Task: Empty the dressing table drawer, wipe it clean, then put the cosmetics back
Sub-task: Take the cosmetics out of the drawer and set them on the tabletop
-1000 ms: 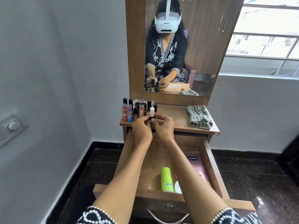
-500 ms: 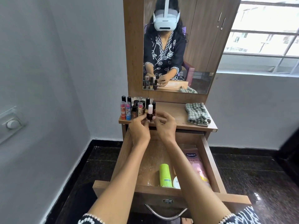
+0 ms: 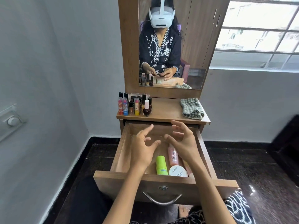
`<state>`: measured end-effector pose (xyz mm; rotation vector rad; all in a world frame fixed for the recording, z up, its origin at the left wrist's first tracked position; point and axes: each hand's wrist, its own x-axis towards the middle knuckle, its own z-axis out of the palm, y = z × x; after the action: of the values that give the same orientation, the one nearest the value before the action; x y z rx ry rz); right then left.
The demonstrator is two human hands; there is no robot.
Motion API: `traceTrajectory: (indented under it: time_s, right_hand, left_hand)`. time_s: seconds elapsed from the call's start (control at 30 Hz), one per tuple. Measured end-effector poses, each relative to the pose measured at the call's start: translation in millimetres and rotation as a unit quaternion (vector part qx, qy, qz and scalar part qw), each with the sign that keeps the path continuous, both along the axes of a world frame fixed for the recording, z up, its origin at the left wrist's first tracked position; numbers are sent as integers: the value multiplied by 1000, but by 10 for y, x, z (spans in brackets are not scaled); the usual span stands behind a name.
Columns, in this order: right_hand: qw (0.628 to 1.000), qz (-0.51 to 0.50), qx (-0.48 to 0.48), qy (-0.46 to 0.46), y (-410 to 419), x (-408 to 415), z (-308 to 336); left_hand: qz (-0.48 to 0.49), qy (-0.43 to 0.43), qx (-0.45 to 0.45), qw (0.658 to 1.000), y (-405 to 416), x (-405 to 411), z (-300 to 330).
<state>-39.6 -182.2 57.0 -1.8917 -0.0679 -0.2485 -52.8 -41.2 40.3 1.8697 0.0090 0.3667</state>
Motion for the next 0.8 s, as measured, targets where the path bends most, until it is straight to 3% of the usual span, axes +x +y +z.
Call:
traceTrajectory:
  time_s: [0.17, 0.3, 0.37, 0.6, 0.8]
  right_hand:
    - [975, 36, -192, 105, -136, -84, -116]
    - [903, 67, -365, 217, -162, -123, -233]
    - [874, 74, -418, 235, -134, -161, -288]
    - [856, 59, -460, 227, -81, -254, -286]
    - [840, 49, -489, 231, -45, -295, -256]
  left_hand:
    - [-64, 82, 110, 989, -92, -24, -149]
    - [-114, 258, 259, 924, -157, 62, -263]
    - [-139, 302, 315, 889, -187, 82, -315]
    - [-191, 318, 371, 852, -212, 92, -346]
    - [-191, 314, 386, 846, -219, 84, -342]
